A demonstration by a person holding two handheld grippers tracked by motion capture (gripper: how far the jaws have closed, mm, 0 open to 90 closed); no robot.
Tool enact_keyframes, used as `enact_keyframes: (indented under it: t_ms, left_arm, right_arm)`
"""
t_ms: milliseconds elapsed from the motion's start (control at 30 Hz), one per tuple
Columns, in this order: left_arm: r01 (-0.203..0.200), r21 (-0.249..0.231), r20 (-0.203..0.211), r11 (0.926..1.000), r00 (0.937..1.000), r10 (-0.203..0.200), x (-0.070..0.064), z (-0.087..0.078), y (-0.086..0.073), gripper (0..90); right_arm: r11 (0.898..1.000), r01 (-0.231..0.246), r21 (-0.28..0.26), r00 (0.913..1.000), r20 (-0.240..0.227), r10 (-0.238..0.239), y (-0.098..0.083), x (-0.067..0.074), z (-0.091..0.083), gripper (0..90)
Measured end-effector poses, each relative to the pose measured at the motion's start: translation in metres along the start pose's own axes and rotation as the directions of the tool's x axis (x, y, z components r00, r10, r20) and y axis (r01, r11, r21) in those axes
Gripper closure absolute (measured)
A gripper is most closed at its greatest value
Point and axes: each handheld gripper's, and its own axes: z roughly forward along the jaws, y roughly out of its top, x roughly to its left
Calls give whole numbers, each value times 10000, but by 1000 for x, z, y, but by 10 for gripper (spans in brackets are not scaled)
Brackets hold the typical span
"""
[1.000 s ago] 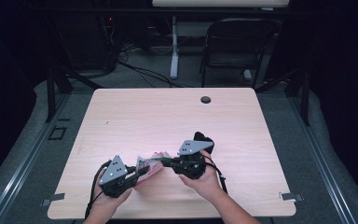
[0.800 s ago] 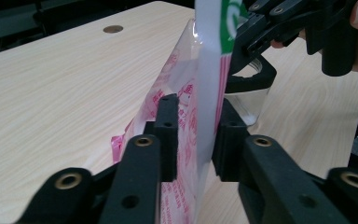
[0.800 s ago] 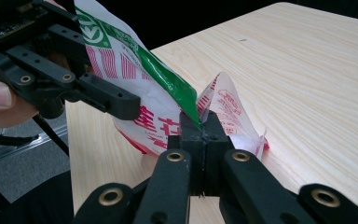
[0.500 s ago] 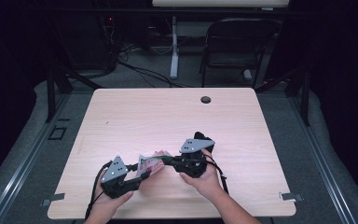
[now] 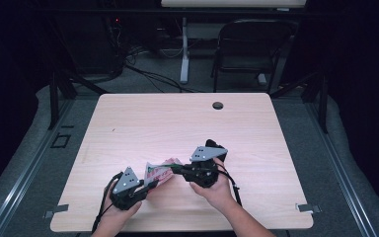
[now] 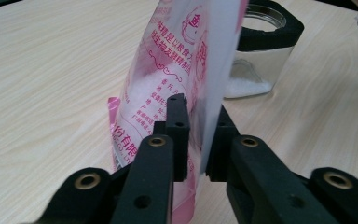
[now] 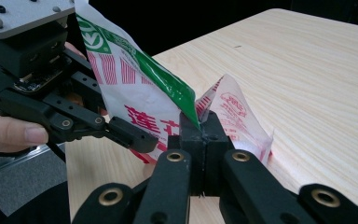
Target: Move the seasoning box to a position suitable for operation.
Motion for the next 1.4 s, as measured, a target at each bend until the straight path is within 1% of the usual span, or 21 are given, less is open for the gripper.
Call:
enact_keyframes:
  t_ms: [67, 133, 233, 333, 400, 500, 567, 633, 700, 733, 800, 833, 867, 933, 967, 1000, 1033, 1100, 1200, 1267, 1400]
  left_arm:
    - [164, -106, -14, 9998, 9999, -164, 1, -1, 1, 884]
    - [269, -227, 58, 9994, 9996, -268, 1, -1, 2, 891]
    - [154, -284, -2, 9995, 9999, -154, 1, -2, 6, 896]
    - [190, -377, 100, 9991, 9998, -187, 1, -2, 9, 898]
    - [219, -498, 174, 9985, 9996, -211, 0, -2, 12, 899]
    - [175, -691, 236, 9975, 9996, -159, -1, -1, 16, 900]
    - [110, -684, 248, 9976, 9996, -93, -1, -1, 17, 900]
    - [169, -621, 245, 9979, 9996, -154, 0, 1, 17, 899]
    - [256, -588, 224, 9979, 9995, -243, 0, 2, 15, 895]
    - [370, -622, 281, 9974, 9990, -353, 2, 3, 13, 884]
    - [617, -635, 281, 9961, 9978, -600, 5, 3, 11, 827]
    - [681, -604, 406, 9958, 9970, -658, 7, 3, 10, 809]
    - [632, -522, 402, 9966, 9973, -612, 8, 3, 9, 796]
    - [674, -557, 411, 9962, 9970, -652, 8, 4, 7, 762]
    - [770, -487, 306, 9958, 9967, -756, 9, 5, 5, 730]
    - [806, -525, 297, 9954, 9964, -791, 9, 5, 4, 683]
    - [814, -470, 283, 9956, 9964, -802, 10, 6, 3, 664]
    - [842, -404, 307, 9956, 9961, -830, 10, 7, 1, 649]
    - [950, -207, 292, 9953, 9951, -943, 9, 11, -2, 602]
    - [942, -156, 294, 9954, 9952, -937, 9, 14, -4, 569]
    - [986, 105, 481, 9951, 9939, -990, 9, 20, -8, 534]
  right_arm:
    - [10000, 29, -61, 10000, -50, -29, 1, 1, -1, 900]
    - [9999, 83, -133, 10000, -24, -83, 2, 2, -2, 900]
    - [9996, 66, -268, 10000, 2, -66, 4, 3, -4, 900]
    - [9993, 73, -360, 10000, 39, -72, 6, 2, -7, 900]
    - [9987, 57, -516, 9999, 93, -52, 8, 3, -10, 900]
    - [9978, 67, -655, 9999, 120, -59, 10, 3, -14, 900]
    - [9975, 105, -703, 9998, 193, -92, 11, 2, -16, 900]
    - [9974, 82, -713, 9998, 200, -68, 11, 2, -17, 900]
    - [9982, 71, -602, 9997, 250, -56, 9, 1, -15, 900]
    - [9983, 53, -588, 9996, 281, -37, 8, 0, -14, 900]
    - [9989, 16, -478, 9998, 212, -6, 7, -1, -12, 900]
    - [9990, 53, -450, 9996, 280, -40, 6, 0, -11, 900]
    - [9990, 84, -429, 9996, 272, -72, 6, 1, -10, 900]
    - [9992, 96, -394, 9995, 300, -84, 6, 1, -10, 900]
    - [9991, 76, -412, 9995, 304, -64, 5, 0, -10, 900]
    - [9991, 44, -415, 9996, 288, -32, 5, -1, -10, 900]
    - [9990, 8, -443, 9995, 301, 5, 5, -1, -11, 900]
    - [9988, -14, -479, 9995, 313, 29, 5, -1, -11, 900]
    - [9988, -34, -491, 9996, 292, 49, 5, -2, -11, 900]
    - [9988, -29, -495, 9995, 309, 44, 5, -2, -11, 900]
    - [9986, -52, -525, 9996, 277, 66, 4, -3, -13, 900]
